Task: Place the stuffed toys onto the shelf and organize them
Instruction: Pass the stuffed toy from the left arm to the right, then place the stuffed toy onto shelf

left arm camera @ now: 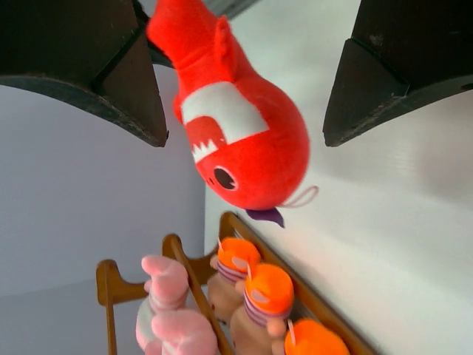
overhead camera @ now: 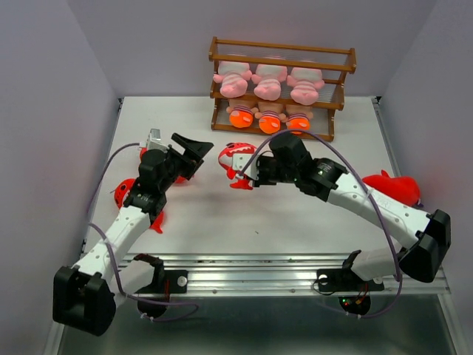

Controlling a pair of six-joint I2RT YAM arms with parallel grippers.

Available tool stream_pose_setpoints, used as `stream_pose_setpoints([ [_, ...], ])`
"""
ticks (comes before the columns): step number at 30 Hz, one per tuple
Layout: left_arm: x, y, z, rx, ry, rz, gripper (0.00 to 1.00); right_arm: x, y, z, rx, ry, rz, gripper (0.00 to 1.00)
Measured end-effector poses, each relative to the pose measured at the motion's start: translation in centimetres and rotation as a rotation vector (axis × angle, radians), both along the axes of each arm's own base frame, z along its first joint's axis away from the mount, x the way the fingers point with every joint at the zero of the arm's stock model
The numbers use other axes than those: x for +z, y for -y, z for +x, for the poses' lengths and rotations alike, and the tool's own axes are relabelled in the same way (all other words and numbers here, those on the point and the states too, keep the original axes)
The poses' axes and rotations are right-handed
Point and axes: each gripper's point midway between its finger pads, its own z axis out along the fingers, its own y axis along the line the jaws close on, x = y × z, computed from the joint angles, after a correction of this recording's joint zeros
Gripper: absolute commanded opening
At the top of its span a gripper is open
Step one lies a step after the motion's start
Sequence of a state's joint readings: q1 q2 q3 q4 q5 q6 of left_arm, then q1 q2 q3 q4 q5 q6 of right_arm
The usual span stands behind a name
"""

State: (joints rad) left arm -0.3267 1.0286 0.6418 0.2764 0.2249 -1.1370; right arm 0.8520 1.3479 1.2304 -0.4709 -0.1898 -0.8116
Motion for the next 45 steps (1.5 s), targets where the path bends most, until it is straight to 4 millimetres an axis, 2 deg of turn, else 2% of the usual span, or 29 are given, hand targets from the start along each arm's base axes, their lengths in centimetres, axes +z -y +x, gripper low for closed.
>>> stream_pose_setpoints([
  [4,2.1,-3.0,-0.2,0.068,0.119,0.144,0.99,3.0,-0.5,0.9,-0.017,0.042,0.032,0.01],
  [8,4.2,-5.3,-1.2,0.103,0.257,0.332,0.99,6.7,-1.6,2.9,-0.044,0.105,0.076,0.01],
  [11,5.0,-6.8,-2.7,0.111,0.341,0.476,0.99,9.4,-2.0,5.1,-0.077,0.151,0.107,0.01],
  [14,5.6,-8.1,-4.3,0.117,0.406,0.597,0.99,12.1,-2.2,8.3,-0.125,0.209,0.148,0.01],
  [18,4.7,-9.4,-5.8,0.114,0.424,0.701,0.99,15.3,-1.9,12.8,-0.195,0.289,0.198,0.01],
  [19,4.3,-9.7,-6.2,0.117,0.422,0.718,0.99,15.5,-1.7,13.6,-0.208,0.296,0.201,0.01],
  [21,3.5,-10.1,-6.8,0.119,0.414,0.733,0.99,17.4,-1.9,16.0,-0.237,0.347,0.239,0.01],
  [22,3.1,-10.2,-7.1,0.12,0.407,0.74,0.99,17.5,-1.9,16.6,-0.243,0.353,0.241,0.01],
  [24,2.7,-10.4,-7.6,0.118,0.408,0.745,0.99,19.2,-1.9,19.2,-0.273,0.406,0.27,0.01],
  [28,3.0,-10.6,-8.0,0.124,0.427,0.747,0.99,20.8,-2.1,23.0,-0.311,0.498,0.305,0.01],
  [31,3.0,-10.6,-8.1,0.126,0.433,0.749,0.99,20.2,-2.2,25.6,-0.33,0.54,0.301,0.01],
  [34,3.0,-10.7,-8.3,0.127,0.438,0.75,0.99,18.7,-2.6,28.3,-0.352,0.571,0.292,0.01],
  [38,3.5,-10.8,-8.6,0.137,0.457,0.745,0.99,15.3,-3.0,31.5,-0.378,0.601,0.261,0.01],
  [42,3.9,-10.9,-8.8,0.148,0.473,0.74,0.99,12.5,-3.4,33.6,-0.392,0.622,0.235,0.01],
  [45,4.0,-10.9,-8.9,0.15,0.477,0.739,0.99,11.7,-3.2,34.6,-0.413,0.649,0.234,0.01],
])
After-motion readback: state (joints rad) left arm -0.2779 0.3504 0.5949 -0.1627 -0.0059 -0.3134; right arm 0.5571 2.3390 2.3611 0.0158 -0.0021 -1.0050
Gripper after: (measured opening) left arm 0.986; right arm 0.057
